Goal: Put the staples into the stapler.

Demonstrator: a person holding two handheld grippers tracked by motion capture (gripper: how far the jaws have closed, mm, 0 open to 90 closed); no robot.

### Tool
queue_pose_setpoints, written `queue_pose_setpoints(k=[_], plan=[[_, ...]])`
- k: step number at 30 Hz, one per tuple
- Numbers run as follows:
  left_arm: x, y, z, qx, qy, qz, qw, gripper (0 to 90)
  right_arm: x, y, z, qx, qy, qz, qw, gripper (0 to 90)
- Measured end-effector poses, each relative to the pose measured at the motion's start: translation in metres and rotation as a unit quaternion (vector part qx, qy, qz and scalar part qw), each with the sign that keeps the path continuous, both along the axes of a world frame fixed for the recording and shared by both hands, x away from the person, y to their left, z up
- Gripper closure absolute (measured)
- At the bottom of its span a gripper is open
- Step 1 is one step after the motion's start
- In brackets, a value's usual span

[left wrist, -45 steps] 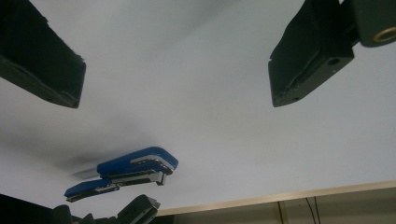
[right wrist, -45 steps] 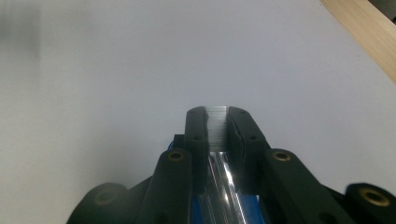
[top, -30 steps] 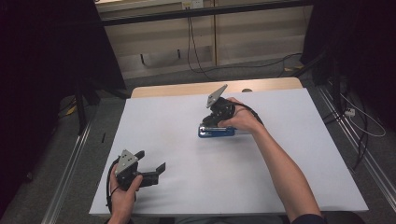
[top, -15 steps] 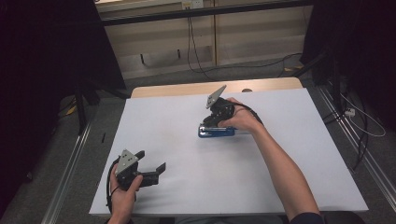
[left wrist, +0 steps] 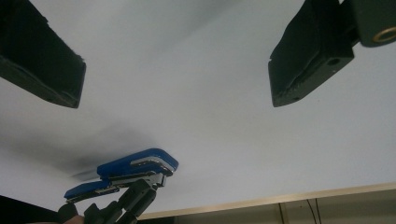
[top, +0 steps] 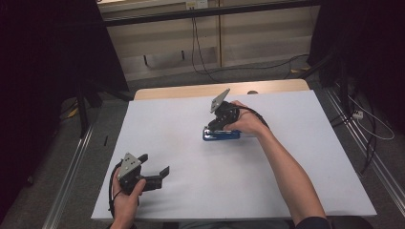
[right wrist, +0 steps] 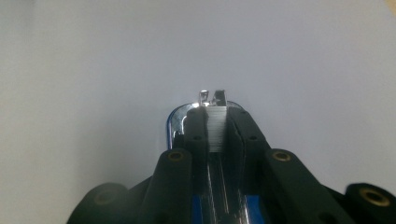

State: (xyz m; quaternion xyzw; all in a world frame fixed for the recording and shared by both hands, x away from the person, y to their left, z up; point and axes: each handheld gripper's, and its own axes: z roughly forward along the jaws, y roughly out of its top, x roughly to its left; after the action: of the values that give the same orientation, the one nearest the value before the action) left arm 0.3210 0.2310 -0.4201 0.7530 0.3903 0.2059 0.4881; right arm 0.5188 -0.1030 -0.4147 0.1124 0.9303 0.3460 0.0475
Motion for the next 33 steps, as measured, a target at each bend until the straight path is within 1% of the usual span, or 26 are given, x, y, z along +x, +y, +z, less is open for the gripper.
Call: queue_pose_setpoints(k=[2,4,21,28,33], plan=[[0.0,-0.0002,-0.0001,0.0,0.001,0.0,1.0,4.2,-0.0004,0.0002,0.0001,-0.001,0.0,-0.001,1.0,79.2],[0.0001,-0.0003,-0.0002,0.0,0.001,0.0,1.0,4.2,0.0,0.001,0.0001,-0.002,-0.006,0.004,1.0,79.2],[0.0003,-0.0014,-0.0007,-0.002,0.002,0.0,1.0,4.2,0.0005,0.003,-0.0007,0.004,-0.005,0.002,1.0,79.0],[0.0006,-0.0016,-0.001,-0.002,0.002,-0.001,1.0,4.2,0.0003,0.0036,-0.0003,0.002,-0.003,0.002,1.0,78.9],[0.0002,-0.001,-0.0009,0.0,0.002,0.0,1.0,4.2,0.0001,0.0038,-0.0009,0.006,-0.003,-0.004,1.0,77.8]])
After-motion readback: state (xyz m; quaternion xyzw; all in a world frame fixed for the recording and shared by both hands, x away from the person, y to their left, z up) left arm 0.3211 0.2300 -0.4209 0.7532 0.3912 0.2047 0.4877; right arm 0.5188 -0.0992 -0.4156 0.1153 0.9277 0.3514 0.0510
